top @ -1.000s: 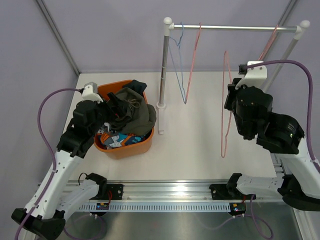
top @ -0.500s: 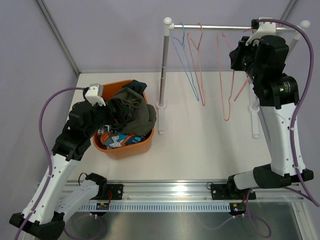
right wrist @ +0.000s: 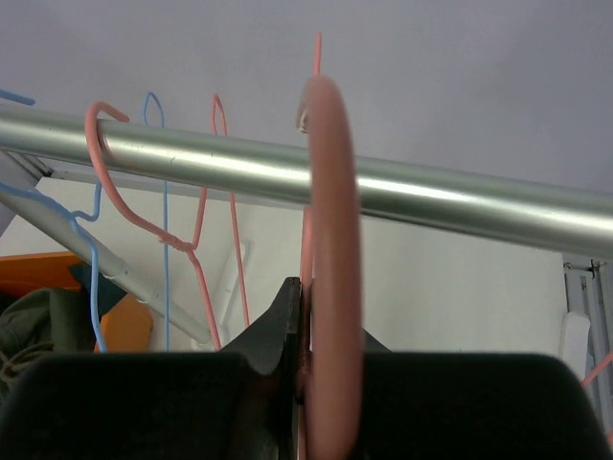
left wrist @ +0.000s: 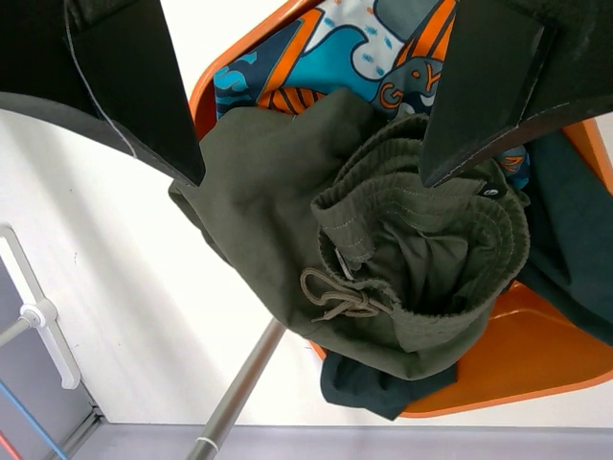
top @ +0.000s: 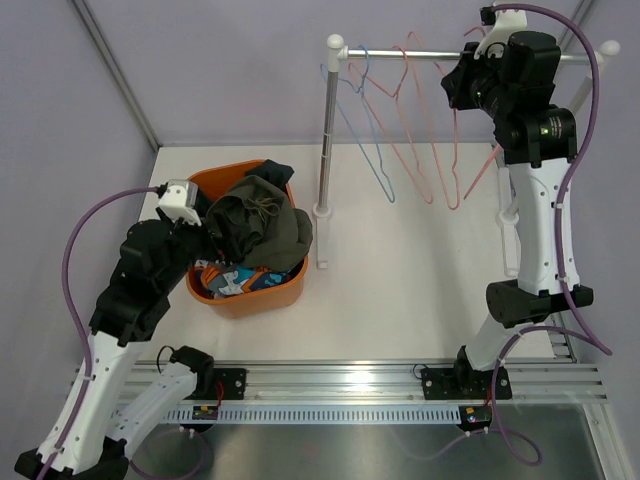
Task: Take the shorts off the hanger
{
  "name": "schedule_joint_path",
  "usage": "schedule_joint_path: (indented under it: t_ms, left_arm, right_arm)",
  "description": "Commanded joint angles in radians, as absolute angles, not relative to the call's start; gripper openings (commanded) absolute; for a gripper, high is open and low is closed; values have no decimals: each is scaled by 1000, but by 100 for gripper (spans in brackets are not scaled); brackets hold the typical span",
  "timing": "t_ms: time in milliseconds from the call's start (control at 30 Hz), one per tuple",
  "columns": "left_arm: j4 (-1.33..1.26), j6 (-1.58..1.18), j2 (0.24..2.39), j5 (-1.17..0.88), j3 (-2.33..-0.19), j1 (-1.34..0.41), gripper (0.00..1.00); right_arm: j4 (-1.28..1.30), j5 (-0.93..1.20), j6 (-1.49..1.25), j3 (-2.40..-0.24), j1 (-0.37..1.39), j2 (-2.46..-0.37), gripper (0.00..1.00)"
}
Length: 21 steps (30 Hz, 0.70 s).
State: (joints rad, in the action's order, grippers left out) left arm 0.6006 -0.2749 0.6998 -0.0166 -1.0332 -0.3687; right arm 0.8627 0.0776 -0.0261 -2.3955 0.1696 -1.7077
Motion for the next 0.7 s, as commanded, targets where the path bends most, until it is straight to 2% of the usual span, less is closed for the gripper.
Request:
schedule_joint_path:
  t_ms: [0,667]
  left_arm:
    - [568,-245,673,21,-1019,-373,99]
    - [554,-249,681,21,-962,-373,99]
  right_arm:
    - [868,133,34,-2477,164,-1735,0]
    - [882,103,26,-2448,164,-1868,0]
